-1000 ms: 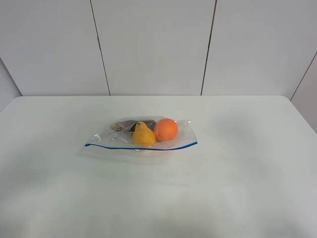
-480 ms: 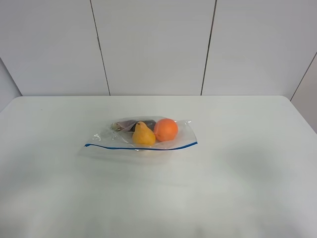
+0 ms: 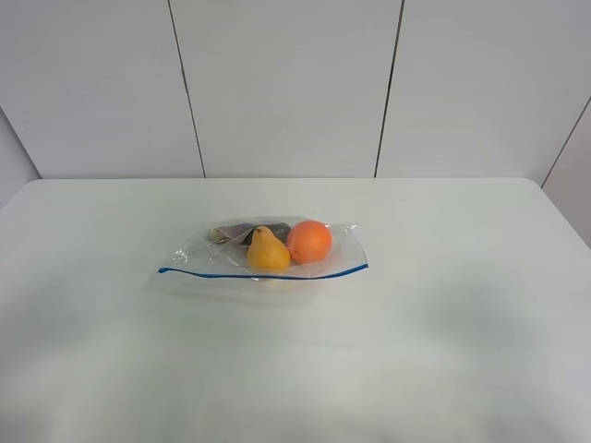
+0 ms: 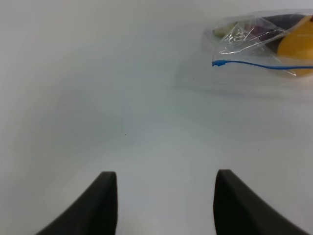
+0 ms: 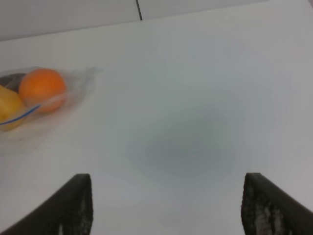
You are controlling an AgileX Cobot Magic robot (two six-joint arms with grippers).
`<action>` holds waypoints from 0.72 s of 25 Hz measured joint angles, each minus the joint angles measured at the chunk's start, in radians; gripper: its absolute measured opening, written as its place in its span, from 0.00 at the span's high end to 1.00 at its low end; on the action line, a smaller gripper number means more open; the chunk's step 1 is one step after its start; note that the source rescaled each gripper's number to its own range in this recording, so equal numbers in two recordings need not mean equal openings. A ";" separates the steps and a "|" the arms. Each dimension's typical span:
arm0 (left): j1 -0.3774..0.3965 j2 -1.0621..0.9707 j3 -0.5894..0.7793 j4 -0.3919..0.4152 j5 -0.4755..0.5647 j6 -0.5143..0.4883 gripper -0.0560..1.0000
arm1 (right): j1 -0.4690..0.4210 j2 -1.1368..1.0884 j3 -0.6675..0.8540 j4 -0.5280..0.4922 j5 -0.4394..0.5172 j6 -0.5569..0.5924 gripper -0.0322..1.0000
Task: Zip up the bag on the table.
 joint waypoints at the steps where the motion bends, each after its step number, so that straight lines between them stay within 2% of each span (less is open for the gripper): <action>1: 0.000 0.000 0.000 0.000 0.000 0.000 0.23 | 0.000 0.000 0.000 0.000 0.000 0.000 0.00; 18: 0.000 0.000 0.000 0.000 0.000 0.000 0.23 | 0.000 0.000 0.000 0.003 0.000 0.000 0.00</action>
